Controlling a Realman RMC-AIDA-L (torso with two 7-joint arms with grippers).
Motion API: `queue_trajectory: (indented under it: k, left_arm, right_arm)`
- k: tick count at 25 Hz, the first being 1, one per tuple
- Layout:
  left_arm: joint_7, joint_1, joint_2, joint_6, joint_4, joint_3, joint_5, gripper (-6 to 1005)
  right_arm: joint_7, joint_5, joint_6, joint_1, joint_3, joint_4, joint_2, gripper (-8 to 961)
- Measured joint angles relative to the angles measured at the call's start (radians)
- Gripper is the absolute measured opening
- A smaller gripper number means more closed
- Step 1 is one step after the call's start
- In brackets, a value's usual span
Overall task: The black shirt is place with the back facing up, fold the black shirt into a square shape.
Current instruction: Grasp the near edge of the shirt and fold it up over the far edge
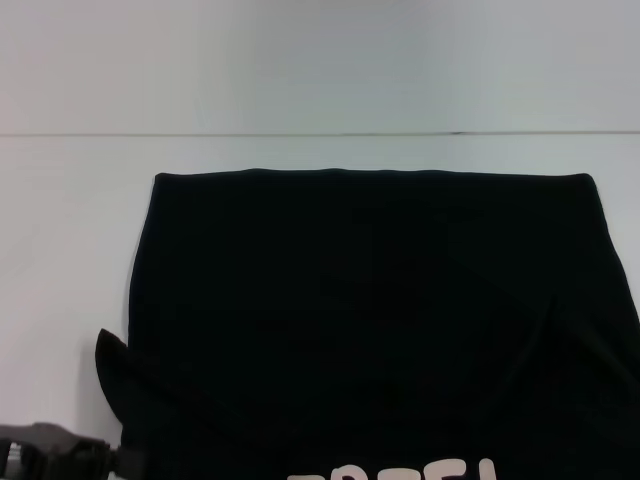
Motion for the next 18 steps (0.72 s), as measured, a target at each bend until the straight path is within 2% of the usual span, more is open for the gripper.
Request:
queue_trajectory:
  k: [5, 6, 8, 13, 18]
  left_arm:
    - [-0.027, -0.062, 0.015, -0.043, -0.027, -0.001, -0.009, -1]
    - [-0.040, -0.092, 0.025, -0.070, -0.046, -0.002, -0.010, -1]
    - [-0.052, -0.136, 0.039, -0.112, -0.076, -0.001, -0.010, -1]
    - [-0.105, -0.279, 0.091, -0.343, -0.165, 0.003, -0.011, -1]
    - [-0.136, -0.369, 0.108, -0.585, -0.216, 0.013, -0.011, -1]
  right_arm:
    - [0.000, 0.003, 0.037, 0.051, 0.013, 0.010, -0.004, 65]
    - [0.001, 0.005, 0.054, 0.086, 0.036, 0.010, -0.004, 65]
    - [0.004, 0.006, 0.060, 0.109, 0.055, 0.010, -0.004, 65]
    - [0.027, 0.007, 0.074, 0.227, 0.146, 0.011, -0.009, 64]
    - [0.099, 0.008, 0.175, 0.333, 0.173, 0.015, -0.011, 65]
